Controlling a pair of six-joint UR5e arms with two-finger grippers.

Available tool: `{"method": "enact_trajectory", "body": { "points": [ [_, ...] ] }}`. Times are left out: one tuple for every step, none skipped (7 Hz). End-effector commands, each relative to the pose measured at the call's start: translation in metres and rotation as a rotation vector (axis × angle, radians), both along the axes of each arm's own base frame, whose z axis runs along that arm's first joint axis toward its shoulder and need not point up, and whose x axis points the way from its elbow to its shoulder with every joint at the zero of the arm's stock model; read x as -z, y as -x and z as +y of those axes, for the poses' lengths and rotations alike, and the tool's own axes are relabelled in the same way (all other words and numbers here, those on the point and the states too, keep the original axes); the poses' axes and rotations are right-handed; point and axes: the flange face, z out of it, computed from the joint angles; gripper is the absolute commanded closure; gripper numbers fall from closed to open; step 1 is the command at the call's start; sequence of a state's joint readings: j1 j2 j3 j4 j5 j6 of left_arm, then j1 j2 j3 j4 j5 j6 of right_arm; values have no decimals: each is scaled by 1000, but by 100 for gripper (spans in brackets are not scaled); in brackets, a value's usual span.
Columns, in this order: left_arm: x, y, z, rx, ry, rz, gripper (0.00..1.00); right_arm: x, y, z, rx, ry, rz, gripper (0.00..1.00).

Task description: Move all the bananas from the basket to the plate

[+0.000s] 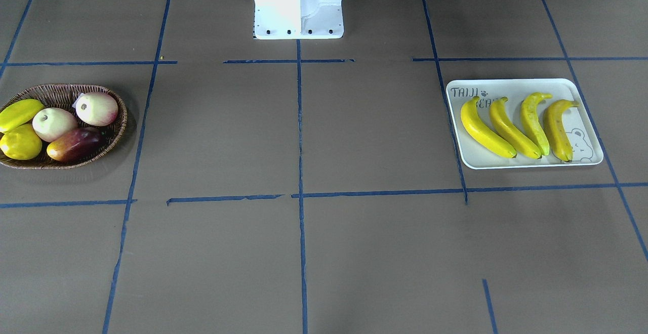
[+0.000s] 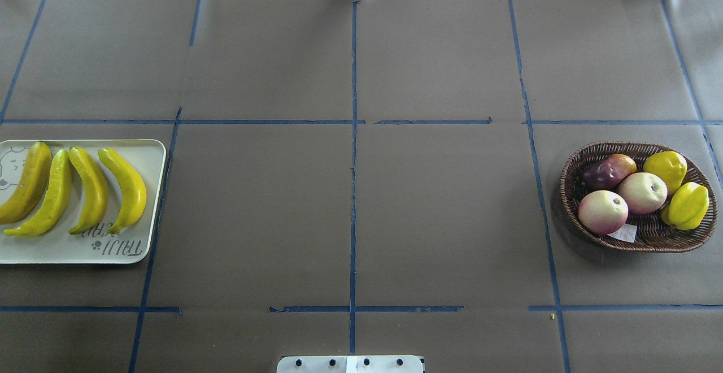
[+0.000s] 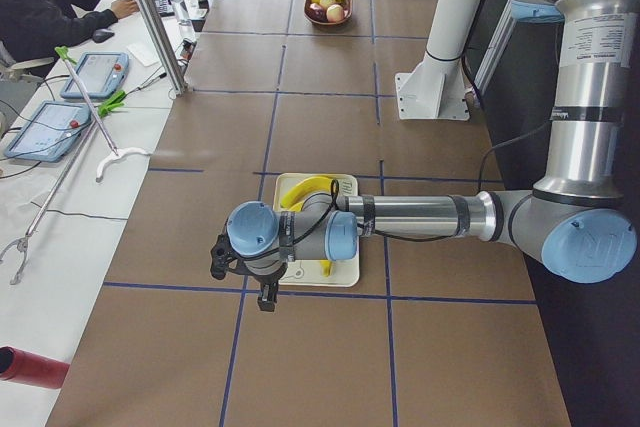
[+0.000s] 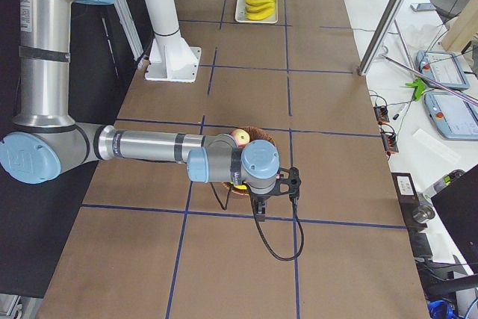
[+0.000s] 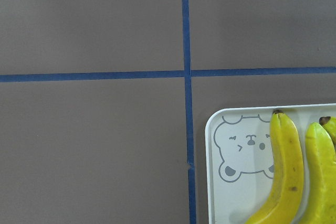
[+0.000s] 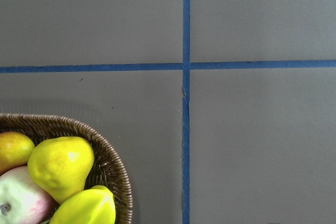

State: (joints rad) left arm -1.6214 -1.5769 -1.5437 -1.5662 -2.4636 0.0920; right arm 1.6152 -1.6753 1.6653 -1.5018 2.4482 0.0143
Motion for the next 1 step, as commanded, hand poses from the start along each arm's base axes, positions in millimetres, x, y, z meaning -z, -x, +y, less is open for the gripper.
{"method": "enact_trajectory", "body": {
  "points": [
    [0,0,0,0,-1,0,0,0,0,0,0,-1,-1,0]
  ]
}}
